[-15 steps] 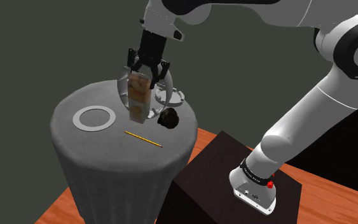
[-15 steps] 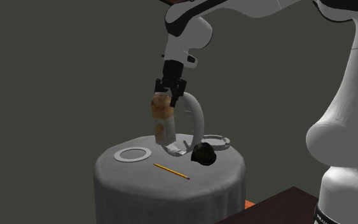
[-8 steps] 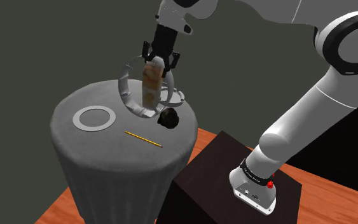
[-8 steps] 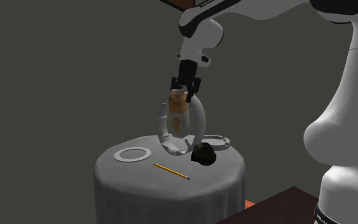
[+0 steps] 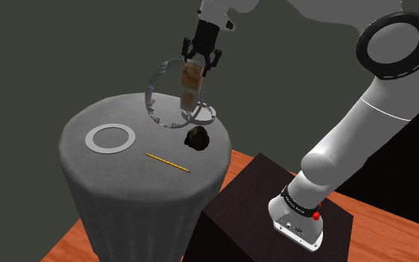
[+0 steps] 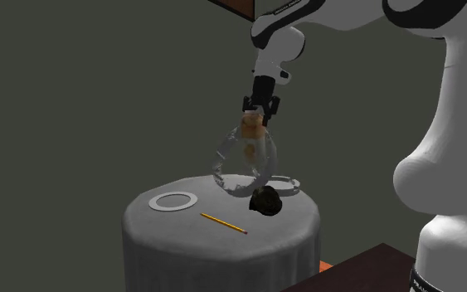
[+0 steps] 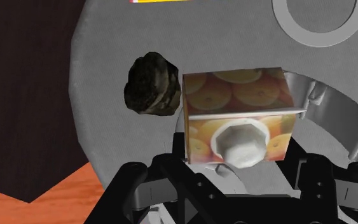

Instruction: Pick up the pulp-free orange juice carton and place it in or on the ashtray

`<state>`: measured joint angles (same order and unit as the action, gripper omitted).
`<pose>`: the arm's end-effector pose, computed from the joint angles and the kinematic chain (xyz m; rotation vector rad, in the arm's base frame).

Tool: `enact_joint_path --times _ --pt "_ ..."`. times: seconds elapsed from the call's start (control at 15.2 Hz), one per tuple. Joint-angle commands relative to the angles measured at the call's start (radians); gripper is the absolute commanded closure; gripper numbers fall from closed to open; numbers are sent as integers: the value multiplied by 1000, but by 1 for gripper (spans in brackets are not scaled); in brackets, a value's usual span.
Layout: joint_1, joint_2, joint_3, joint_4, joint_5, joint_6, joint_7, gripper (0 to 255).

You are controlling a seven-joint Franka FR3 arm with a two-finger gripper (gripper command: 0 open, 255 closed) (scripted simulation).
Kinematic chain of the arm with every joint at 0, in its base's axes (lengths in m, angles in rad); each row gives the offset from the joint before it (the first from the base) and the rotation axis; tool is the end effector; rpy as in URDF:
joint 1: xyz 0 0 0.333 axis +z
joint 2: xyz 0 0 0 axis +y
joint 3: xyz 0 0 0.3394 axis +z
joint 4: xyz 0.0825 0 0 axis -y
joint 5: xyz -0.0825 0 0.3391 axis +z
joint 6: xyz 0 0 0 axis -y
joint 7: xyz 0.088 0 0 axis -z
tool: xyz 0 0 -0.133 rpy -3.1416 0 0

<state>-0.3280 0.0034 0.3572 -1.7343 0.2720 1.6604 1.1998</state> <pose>0.5087 0.0481 0.5624 -2.4275 1.6707 0.3246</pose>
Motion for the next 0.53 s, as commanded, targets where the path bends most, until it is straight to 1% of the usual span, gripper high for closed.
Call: enact_joint_path --times 0.0,0.46 --pt "-20 29 -20 37 -13 -18 -35 255" --pt "-82 169 -78 246 -63 -122 -133 255"
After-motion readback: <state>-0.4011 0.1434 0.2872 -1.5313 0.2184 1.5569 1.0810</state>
